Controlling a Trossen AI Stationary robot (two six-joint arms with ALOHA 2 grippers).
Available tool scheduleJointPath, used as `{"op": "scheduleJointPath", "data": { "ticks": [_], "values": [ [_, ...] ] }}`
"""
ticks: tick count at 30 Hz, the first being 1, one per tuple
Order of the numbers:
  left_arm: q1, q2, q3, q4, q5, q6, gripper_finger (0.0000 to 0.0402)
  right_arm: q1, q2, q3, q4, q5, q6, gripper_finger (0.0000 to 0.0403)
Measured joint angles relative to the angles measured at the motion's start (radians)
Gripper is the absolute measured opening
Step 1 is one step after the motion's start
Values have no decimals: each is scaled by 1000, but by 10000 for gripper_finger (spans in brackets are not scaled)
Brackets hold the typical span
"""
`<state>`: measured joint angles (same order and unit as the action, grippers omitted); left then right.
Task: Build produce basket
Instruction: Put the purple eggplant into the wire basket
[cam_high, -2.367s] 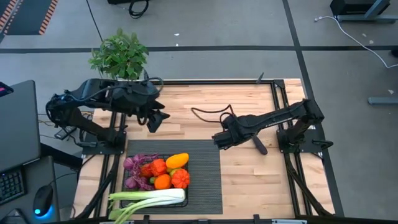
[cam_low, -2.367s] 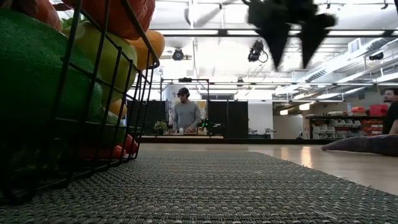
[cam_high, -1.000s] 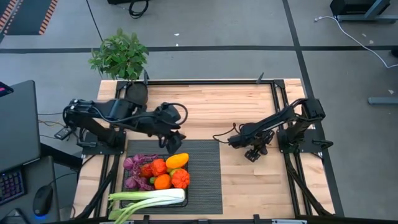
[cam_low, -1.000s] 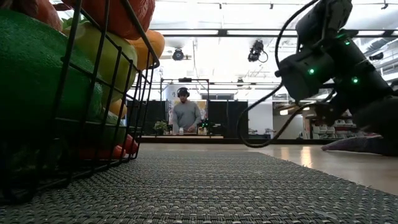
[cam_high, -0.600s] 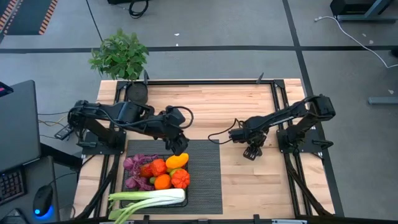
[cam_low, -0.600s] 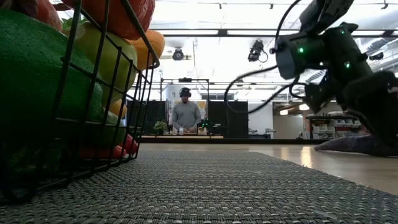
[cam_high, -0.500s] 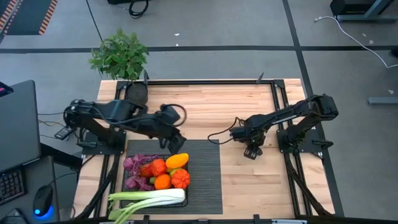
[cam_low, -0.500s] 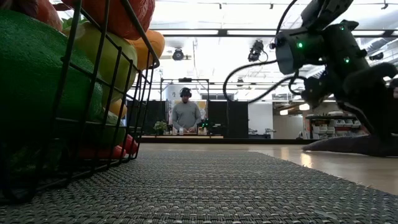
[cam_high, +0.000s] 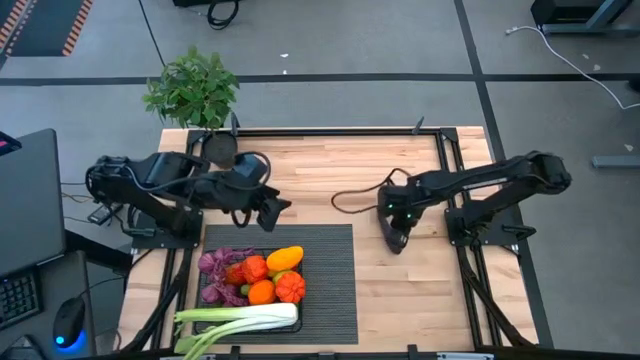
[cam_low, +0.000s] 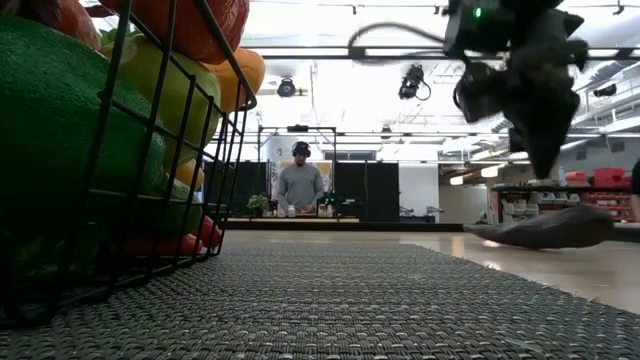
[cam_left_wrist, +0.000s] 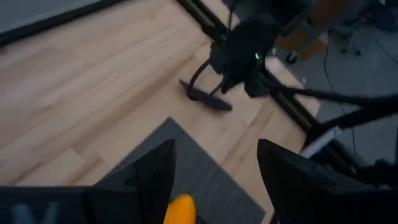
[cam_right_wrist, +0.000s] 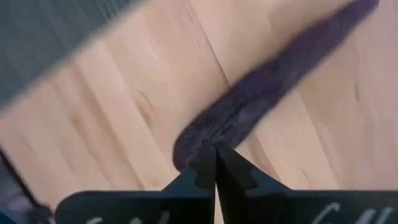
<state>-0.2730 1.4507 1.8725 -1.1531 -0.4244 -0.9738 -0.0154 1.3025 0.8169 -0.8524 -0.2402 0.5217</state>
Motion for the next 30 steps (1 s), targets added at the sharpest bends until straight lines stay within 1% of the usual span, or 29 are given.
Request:
{"op": "scheduleJointPath", "data": {
  "ticks": [2, 5, 9, 11, 14, 20, 23, 26, 28, 30],
  "values": [
    [13, -1, 0, 15, -17, 19, 231, 0, -39, 0, 35, 4, 39, 10],
    [39, 0, 0, 53, -18, 85, 231, 0, -92, 0, 82, 11, 91, 10],
    [82, 0, 0, 82, -17, 154, 231, 0, -139, 1, 94, 68, 220, 5],
    [100, 0, 0, 92, -17, 177, 231, -3, -145, 0, 94, 91, 265, 13],
    [116, -9, 0, 89, -16, 175, 231, -6, -138, 0, 100, 86, 341, 57],
    [121, -20, 0, 88, 2, 169, 231, 10, -79, 1, 111, 84, 489, 187],
    [119, -20, 0, 87, 14, 178, 231, 33, -34, 1, 111, 81, 557, 242],
    [119, -20, 0, 82, 43, 183, 231, 64, 21, 1, 120, 78, 616, 280],
    [119, -20, 0, 82, 70, 203, 231, 86, 59, 1, 125, 75, 653, 294],
    [117, -20, 0, 82, 97, 222, 231, 108, 100, 1, 141, 74, 666, 301]
  ]
}}
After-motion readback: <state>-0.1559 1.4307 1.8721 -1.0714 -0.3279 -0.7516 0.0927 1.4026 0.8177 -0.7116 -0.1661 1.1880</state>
